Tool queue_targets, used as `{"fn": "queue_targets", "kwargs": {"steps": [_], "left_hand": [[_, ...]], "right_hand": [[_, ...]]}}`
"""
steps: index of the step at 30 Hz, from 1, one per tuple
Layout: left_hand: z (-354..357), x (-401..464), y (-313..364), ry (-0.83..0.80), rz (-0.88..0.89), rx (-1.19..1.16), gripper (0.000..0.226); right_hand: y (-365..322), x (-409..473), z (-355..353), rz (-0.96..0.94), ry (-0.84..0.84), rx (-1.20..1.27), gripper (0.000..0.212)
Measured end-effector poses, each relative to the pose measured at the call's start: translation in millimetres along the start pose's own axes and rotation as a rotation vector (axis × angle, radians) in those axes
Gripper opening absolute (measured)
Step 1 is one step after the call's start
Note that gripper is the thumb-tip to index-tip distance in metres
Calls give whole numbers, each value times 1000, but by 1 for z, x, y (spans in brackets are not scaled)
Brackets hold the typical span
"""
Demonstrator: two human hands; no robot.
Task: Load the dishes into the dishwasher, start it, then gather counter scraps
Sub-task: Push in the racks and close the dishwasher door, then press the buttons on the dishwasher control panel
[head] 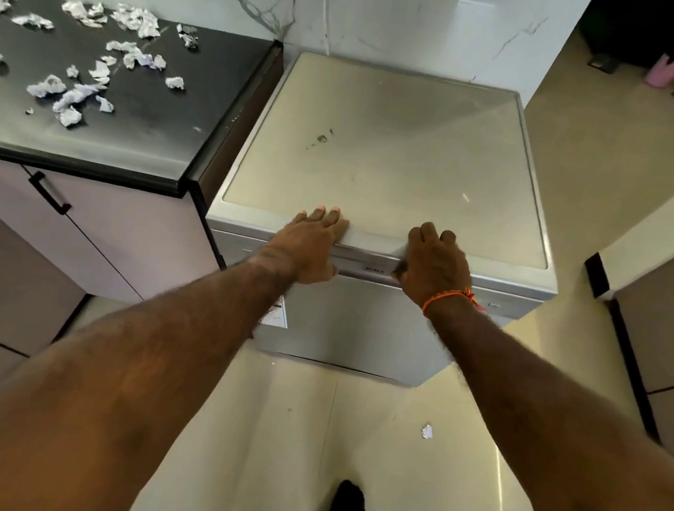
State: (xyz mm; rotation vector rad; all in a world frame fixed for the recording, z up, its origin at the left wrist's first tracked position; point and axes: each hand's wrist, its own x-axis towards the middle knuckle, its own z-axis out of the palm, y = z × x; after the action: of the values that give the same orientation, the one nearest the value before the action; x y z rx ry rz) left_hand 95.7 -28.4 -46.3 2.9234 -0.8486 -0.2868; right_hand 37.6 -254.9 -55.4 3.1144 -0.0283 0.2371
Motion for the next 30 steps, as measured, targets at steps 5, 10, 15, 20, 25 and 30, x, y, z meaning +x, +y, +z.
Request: {"fn": "queue_targets", "kwargs": {"steps": [5,10,15,20,25,30], "left_hand": [[-41,6,2,-191,-16,-75,75],[-66,-2,-2,-119,-163,-150,73],[-83,-12,-27,-145,-218,-113,75],[-98,-17,-61,-64,-241,-88,70],[-115,7,-108,163,-245,-7,69],[-140,57,-177,302,-255,-39,83]], "right_hand": [[10,26,-41,-59,-284,48,78],[6,53,-64,-67,-373,107,76],[-25,73,-74,-172,-415,164,66],[-52,108,-87,-239,-379,207,78],[-79,171,-93,-285,-253,117,63],[-120,244,-88,-256,-165,129,64]]}}
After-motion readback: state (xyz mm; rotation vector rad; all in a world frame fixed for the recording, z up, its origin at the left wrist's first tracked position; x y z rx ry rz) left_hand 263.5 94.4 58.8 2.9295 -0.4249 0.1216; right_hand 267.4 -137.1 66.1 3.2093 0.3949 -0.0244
